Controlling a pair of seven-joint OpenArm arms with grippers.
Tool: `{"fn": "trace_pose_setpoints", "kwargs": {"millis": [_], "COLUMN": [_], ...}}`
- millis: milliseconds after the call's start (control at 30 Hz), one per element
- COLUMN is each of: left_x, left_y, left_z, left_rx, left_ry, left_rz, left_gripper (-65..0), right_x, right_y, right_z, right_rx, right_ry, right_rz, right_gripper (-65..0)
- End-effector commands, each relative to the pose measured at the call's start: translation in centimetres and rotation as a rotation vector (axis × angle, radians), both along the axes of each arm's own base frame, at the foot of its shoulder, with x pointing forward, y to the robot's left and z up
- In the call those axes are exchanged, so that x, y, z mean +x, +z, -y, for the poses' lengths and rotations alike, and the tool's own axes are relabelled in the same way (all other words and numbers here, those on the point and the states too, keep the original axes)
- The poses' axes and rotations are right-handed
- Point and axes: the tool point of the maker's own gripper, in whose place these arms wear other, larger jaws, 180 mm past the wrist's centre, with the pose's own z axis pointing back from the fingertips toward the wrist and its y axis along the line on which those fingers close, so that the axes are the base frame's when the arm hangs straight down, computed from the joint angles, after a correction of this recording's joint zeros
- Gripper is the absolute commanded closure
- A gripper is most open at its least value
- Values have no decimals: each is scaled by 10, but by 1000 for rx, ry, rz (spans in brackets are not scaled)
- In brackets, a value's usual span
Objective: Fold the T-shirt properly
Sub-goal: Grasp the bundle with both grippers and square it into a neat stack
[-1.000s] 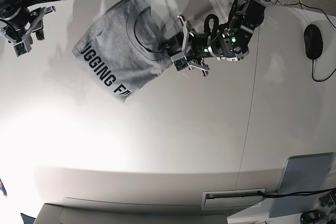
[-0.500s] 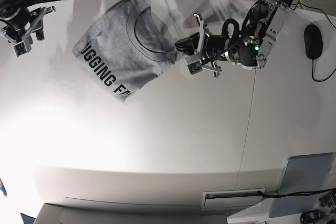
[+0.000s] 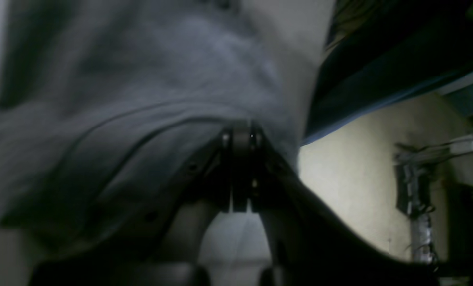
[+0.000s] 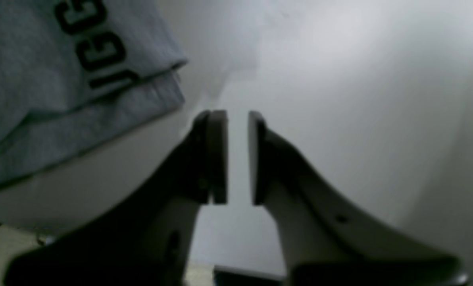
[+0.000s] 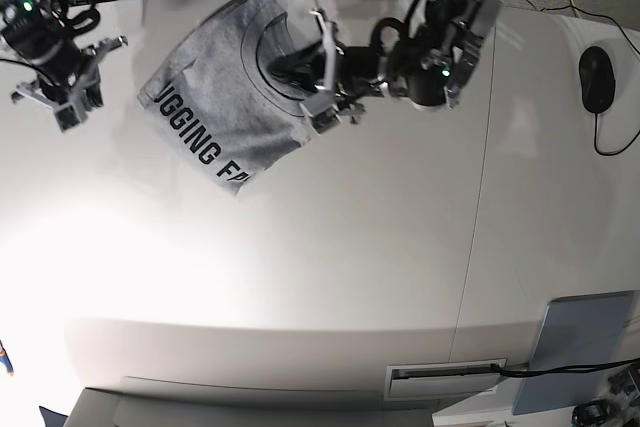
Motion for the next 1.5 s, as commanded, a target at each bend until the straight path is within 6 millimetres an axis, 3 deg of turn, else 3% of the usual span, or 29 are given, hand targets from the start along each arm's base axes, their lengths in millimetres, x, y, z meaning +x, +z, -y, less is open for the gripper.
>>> {"fn": "trace_pose_setpoints", "kwargs": {"millis": [0, 167, 300, 533, 667, 900, 1033, 1133, 1267, 1367, 1467], "left_x": [0, -5, 5, 37, 67, 130, 150, 149, 135, 116, 87], "left_y": [12, -13, -42, -77, -91, -69, -47, -24, 5, 13, 10], "left_z": [8, 17, 8, -18, -33, -37, -40, -42, -44, -45, -40], "left_rx": [-50, 15, 117, 293, 367, 306, 330, 302, 281, 276, 252], "left_ry": [11, 66, 141, 272, 330, 391, 381, 372, 369, 385, 366], "left_rz": [3, -30, -39, 27, 94, 240, 282, 294, 323, 317, 285], "left_gripper": [0, 0, 0, 0, 0, 0, 0, 0, 0, 0, 0], "right_x": [12, 31, 37, 18, -2, -28, -24, -11, 19, 45, 76], "right_y": [7, -25, -54, -85, -96, -107, -98, -79, -53, -40, -20], "right_z": [1, -6, -15, -37, -56, -105, -118, -113, -83, -60, -50], "right_rx": [-10, 17, 40, 66, 157, 368, 446, 434, 351, 226, 164], "right_ry": [13, 32, 47, 95, 112, 115, 113, 126, 101, 81, 65], "right_rz": [39, -12, -85, -188, -223, -241, -212, -148, -43, 12, 93], "right_gripper": [-57, -48, -44, -44, -44, -44, -44, -44, -44, -44, -44]}}
